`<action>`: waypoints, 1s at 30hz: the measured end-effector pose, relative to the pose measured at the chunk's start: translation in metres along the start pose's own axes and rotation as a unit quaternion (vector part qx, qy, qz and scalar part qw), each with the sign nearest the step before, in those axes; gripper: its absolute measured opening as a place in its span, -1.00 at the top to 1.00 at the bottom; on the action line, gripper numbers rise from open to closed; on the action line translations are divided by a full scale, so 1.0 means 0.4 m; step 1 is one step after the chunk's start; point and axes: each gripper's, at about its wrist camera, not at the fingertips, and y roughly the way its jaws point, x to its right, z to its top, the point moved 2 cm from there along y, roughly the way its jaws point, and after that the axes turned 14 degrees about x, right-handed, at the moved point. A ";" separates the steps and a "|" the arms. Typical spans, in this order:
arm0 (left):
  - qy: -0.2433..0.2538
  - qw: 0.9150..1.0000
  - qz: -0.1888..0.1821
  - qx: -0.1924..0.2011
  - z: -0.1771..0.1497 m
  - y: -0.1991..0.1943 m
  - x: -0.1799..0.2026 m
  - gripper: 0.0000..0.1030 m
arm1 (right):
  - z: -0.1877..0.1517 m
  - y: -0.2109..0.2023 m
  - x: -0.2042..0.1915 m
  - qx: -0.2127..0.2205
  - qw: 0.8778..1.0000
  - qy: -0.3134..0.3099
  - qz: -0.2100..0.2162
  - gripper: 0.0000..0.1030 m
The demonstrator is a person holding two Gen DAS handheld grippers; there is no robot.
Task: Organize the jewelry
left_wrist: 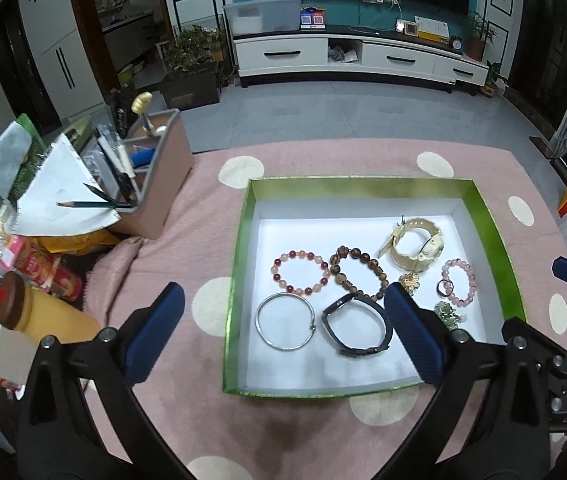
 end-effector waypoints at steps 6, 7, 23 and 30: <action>-0.007 1.000 0.009 -0.007 0.019 -0.046 -0.005 -0.96 | 0.023 -0.034 0.003 0.000 1.000 0.013 -0.010 -0.97; -0.010 1.000 0.007 -0.009 0.020 -0.051 -0.008 -0.96 | 0.028 -0.040 0.005 0.001 1.000 0.017 -0.009 -0.97; -0.017 1.000 0.011 -0.017 0.036 -0.070 0.000 -0.96 | 0.045 -0.053 0.000 0.004 1.000 0.008 -0.014 -0.97; -0.014 1.000 0.015 -0.016 0.043 -0.061 0.003 -0.96 | 0.052 -0.044 0.002 0.005 1.000 0.008 -0.019 -0.97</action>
